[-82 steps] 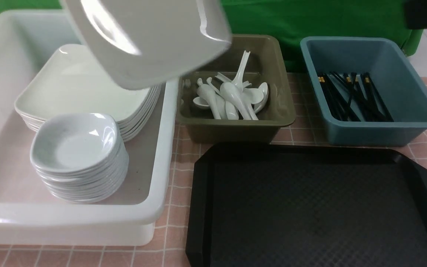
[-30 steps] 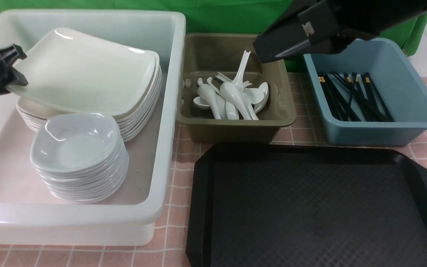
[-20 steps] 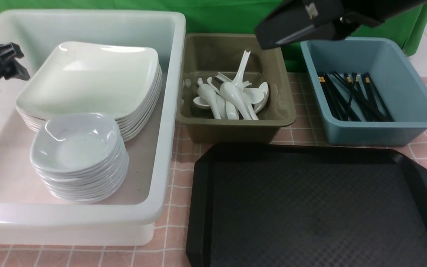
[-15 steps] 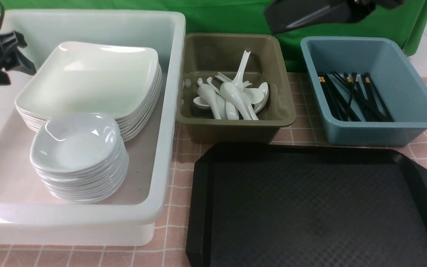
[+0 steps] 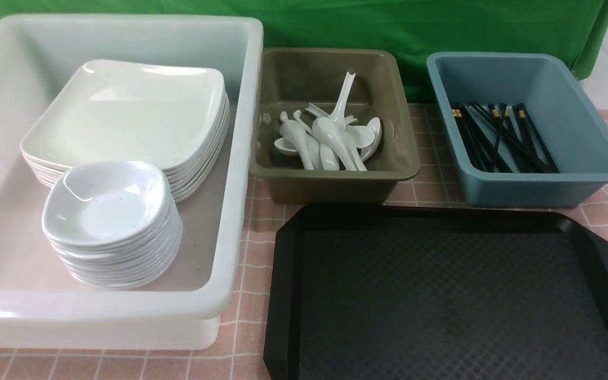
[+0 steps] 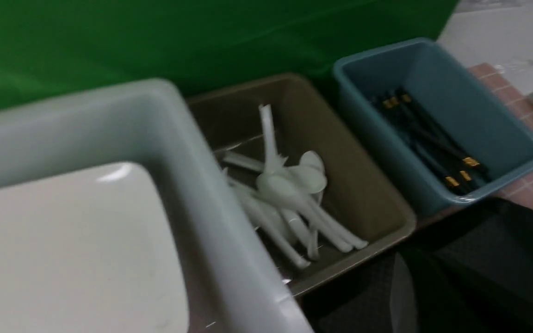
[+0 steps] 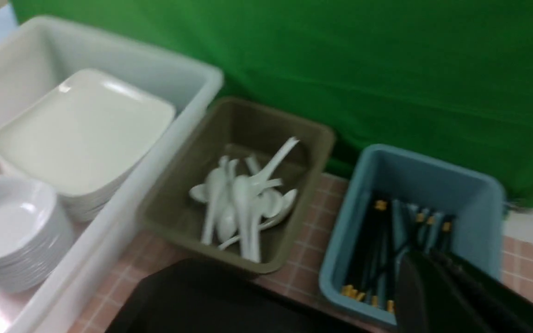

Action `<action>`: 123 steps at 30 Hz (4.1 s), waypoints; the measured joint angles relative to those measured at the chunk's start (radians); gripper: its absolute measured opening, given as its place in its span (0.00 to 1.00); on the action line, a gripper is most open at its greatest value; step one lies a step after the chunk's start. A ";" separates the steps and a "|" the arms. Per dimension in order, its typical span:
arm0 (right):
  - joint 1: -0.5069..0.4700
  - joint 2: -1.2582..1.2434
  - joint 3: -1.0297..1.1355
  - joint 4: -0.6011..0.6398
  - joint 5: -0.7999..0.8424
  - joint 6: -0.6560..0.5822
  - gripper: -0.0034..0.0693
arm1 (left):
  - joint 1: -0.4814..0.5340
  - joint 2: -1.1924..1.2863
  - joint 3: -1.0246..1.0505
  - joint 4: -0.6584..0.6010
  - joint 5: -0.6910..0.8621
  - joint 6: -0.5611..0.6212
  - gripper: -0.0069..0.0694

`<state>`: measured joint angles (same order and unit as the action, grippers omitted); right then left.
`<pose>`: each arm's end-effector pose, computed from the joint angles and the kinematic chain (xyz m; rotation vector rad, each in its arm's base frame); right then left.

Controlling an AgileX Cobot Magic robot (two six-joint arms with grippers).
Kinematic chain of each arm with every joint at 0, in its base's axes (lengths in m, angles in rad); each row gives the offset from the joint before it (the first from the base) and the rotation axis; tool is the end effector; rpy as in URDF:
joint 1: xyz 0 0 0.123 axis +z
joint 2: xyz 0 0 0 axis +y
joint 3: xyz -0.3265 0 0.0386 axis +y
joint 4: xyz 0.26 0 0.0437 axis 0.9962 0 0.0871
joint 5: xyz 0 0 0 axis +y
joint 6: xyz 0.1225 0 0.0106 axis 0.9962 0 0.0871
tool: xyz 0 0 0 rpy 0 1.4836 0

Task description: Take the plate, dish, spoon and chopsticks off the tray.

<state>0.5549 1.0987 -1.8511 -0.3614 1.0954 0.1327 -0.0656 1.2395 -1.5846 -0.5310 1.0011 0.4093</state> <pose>0.1560 0.0512 0.6144 -0.3013 1.7623 0.0831 0.2538 -0.0692 0.5200 0.4389 1.9985 -0.4318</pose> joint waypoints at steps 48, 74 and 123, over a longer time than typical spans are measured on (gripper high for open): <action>0.000 -0.983 1.350 -0.152 -1.118 0.252 0.20 | -0.059 -0.915 1.163 0.208 -0.661 -0.027 0.09; 0.000 -0.983 1.350 -0.155 -1.118 0.252 0.28 | 0.090 -1.240 1.590 0.439 -0.785 -0.254 0.09; -0.421 -0.951 1.716 0.351 -0.966 -0.243 0.38 | 0.090 -1.240 1.590 0.454 -0.779 -0.254 0.10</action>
<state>0.1342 0.1476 -0.1348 -0.0101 0.1296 -0.1104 0.0243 -0.0004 0.0058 -0.0774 0.2219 0.1551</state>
